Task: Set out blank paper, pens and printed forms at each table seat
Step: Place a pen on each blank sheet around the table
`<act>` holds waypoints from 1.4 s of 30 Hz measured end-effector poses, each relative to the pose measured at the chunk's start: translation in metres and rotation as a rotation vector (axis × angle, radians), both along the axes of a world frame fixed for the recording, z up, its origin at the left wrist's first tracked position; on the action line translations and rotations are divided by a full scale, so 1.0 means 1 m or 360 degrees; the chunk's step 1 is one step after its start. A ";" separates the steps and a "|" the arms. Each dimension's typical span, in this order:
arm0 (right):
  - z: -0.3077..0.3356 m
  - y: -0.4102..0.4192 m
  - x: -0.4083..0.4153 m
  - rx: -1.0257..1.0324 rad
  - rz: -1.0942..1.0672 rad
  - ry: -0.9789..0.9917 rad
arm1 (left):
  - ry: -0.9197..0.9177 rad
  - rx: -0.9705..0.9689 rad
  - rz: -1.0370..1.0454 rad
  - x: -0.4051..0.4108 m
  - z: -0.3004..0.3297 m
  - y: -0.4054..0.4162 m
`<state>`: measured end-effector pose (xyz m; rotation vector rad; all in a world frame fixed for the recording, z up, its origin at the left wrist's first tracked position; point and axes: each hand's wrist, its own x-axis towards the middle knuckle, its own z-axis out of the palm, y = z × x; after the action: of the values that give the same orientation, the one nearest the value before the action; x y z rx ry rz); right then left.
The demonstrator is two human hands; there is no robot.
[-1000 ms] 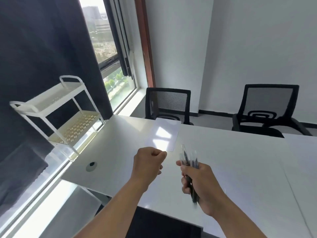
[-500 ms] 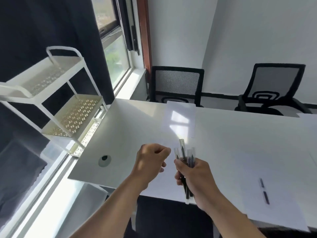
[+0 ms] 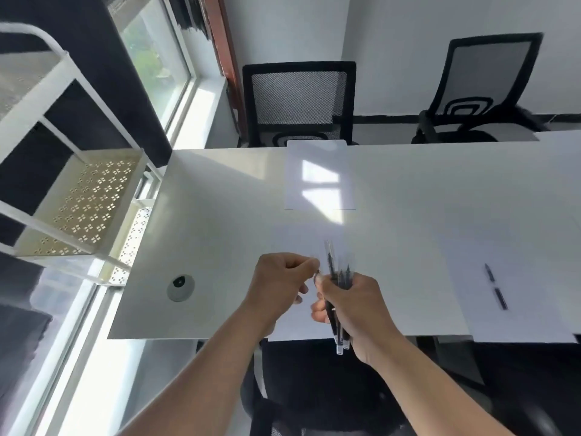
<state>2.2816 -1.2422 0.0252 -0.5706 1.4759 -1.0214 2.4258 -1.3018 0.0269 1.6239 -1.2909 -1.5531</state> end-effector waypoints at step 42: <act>-0.089 -0.006 -0.089 0.0299 -0.0470 -0.0079 | -0.0845 0.0128 -0.0181 -0.037 -0.152 -0.114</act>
<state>2.1925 -1.2482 -0.0633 -0.1943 1.6216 -1.0986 2.3888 -1.4161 -0.1247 2.1410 -1.6261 -1.2908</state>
